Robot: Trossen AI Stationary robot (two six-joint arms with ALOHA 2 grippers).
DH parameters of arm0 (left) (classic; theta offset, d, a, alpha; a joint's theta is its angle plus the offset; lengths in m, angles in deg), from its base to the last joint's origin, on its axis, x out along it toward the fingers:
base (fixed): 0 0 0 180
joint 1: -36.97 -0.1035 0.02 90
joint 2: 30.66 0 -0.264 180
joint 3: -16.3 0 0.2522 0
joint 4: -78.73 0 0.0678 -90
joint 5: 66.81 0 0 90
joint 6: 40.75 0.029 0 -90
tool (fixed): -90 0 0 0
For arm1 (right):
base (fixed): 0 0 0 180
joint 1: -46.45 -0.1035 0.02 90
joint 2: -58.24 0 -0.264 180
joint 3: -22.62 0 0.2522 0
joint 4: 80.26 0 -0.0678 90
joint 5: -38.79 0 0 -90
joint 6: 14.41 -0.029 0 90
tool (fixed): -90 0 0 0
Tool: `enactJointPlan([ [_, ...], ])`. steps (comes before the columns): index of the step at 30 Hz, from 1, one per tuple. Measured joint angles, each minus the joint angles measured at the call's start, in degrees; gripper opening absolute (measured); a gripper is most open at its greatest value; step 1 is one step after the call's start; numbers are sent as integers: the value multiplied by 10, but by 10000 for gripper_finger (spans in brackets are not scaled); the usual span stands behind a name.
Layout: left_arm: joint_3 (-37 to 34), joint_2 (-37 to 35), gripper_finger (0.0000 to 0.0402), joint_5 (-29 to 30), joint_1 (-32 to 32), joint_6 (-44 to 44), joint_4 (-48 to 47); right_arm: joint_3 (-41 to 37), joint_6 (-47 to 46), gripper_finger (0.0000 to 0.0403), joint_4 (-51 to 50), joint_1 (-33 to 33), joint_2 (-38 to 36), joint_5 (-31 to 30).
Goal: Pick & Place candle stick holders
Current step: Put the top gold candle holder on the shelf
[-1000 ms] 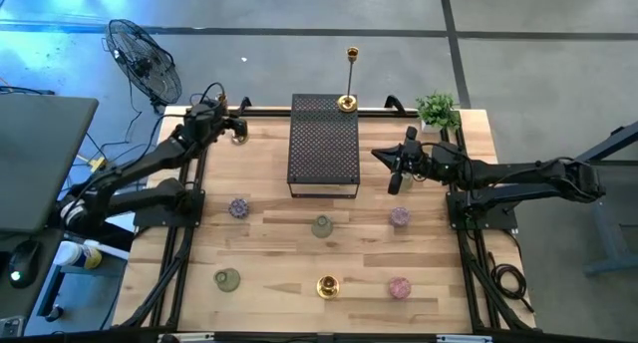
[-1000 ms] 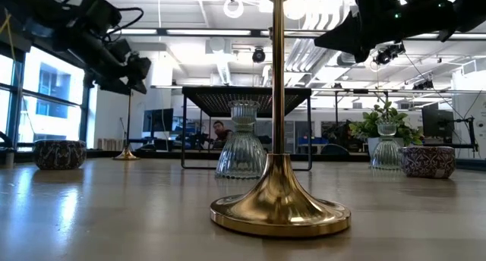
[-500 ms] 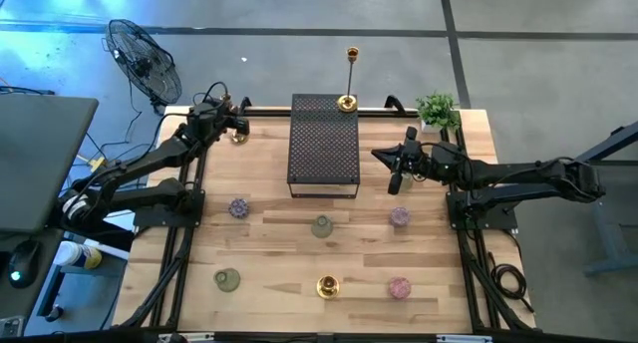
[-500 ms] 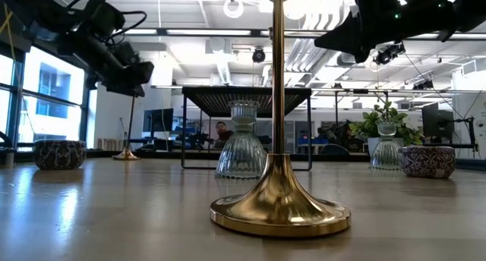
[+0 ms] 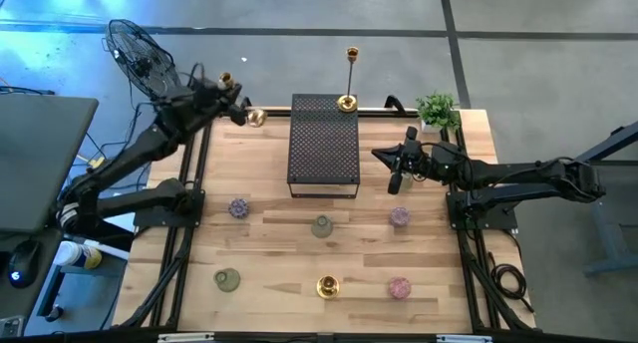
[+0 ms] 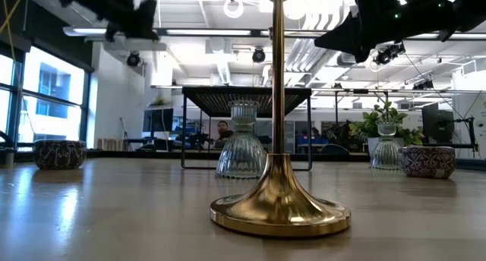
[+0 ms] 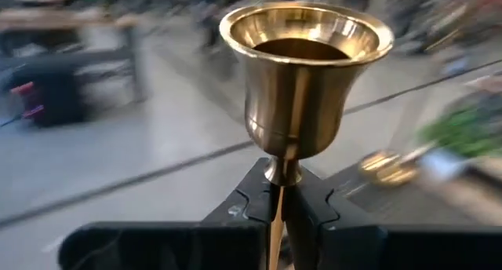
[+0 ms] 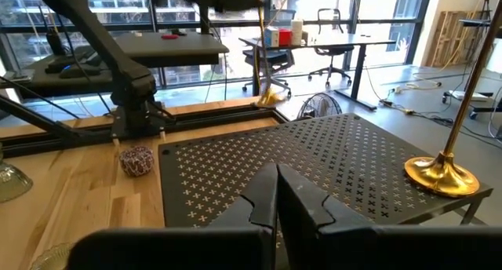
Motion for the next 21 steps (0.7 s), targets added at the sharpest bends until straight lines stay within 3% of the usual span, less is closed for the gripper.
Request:
enactJointPlan([
  [3, 50, 25, 16, -61, 15, -19, -1, 0, 1, 1, 0, 0, 0, -6],
  [7, 113, 85, 12, -98, 46, -25, -2, 0, 0, 2, 0, 0, 0, -7],
  [13, 209, 236, 10, -120, 97, -8, 29, 0, 1, 2, 0, 0, 0, -8],
  [21, 374, 416, 14, -119, 97, 23, 7, 0, 1, 1, -9, 0, 0, -8],
])
